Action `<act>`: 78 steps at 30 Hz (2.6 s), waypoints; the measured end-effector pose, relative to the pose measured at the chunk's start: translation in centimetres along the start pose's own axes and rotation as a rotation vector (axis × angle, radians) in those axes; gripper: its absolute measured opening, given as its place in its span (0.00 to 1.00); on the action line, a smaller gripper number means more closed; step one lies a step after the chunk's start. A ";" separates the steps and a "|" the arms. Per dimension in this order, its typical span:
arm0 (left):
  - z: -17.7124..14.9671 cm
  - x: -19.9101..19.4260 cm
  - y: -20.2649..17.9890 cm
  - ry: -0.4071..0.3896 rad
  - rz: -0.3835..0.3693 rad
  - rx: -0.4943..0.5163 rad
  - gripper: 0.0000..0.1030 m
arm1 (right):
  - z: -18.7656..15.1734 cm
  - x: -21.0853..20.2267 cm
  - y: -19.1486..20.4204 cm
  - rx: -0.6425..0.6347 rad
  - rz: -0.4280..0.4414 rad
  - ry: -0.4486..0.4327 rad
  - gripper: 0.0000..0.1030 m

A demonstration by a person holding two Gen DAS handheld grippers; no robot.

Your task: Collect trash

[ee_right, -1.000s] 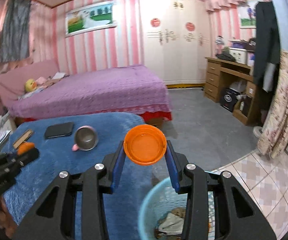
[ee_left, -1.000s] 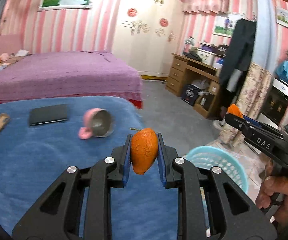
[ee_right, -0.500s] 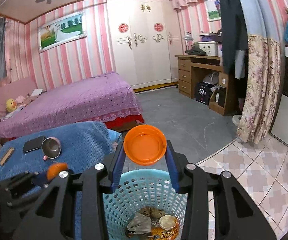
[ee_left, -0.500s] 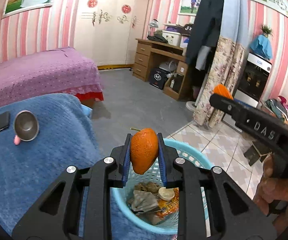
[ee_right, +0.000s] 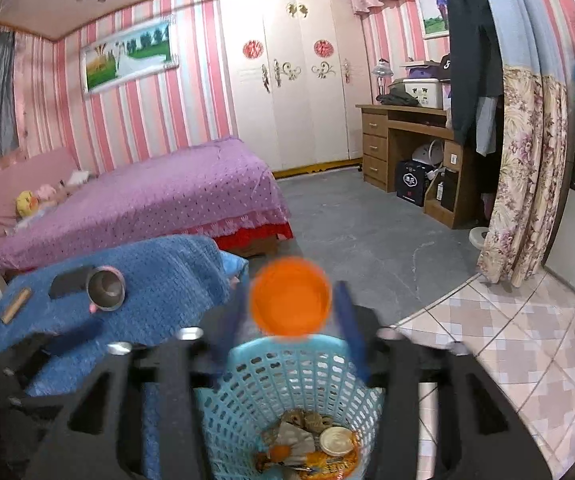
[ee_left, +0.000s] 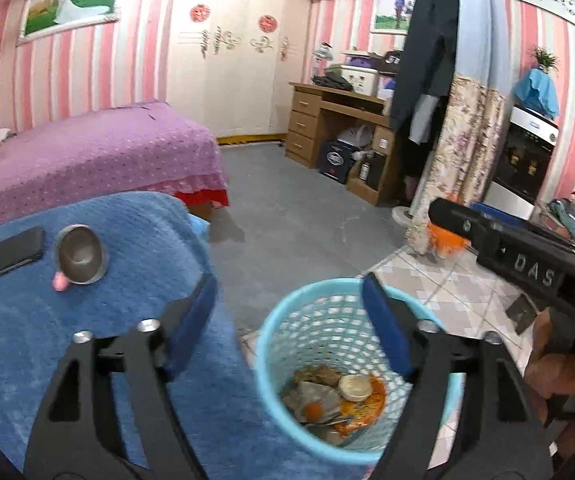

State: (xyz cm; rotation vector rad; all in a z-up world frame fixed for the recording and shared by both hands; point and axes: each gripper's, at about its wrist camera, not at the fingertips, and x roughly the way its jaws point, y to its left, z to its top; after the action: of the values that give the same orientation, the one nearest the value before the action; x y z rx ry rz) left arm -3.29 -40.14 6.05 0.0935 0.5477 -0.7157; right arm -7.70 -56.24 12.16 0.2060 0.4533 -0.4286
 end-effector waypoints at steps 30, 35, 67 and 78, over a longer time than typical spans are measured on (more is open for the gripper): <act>-9.4 -19.5 32.2 -0.120 0.581 -0.271 0.95 | -6.5 -1.4 26.4 -0.176 0.330 -0.055 0.89; -10.4 -19.6 33.2 -0.108 0.608 -0.288 0.95 | -7.5 -1.3 27.2 -0.190 0.304 -0.058 0.89; -9.7 -18.1 31.3 -0.108 0.611 -0.245 0.95 | -6.6 -0.9 26.6 -0.211 0.288 -0.038 0.89; -9.7 -18.2 31.5 -0.110 0.614 -0.261 0.95 | -6.5 -0.8 26.9 -0.221 0.292 -0.036 0.89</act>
State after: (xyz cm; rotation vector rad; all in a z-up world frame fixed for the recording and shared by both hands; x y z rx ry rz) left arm 1.43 -2.83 3.81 -0.0236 0.4681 -0.0485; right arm 1.14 -30.10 9.42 0.0485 0.4240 -0.0946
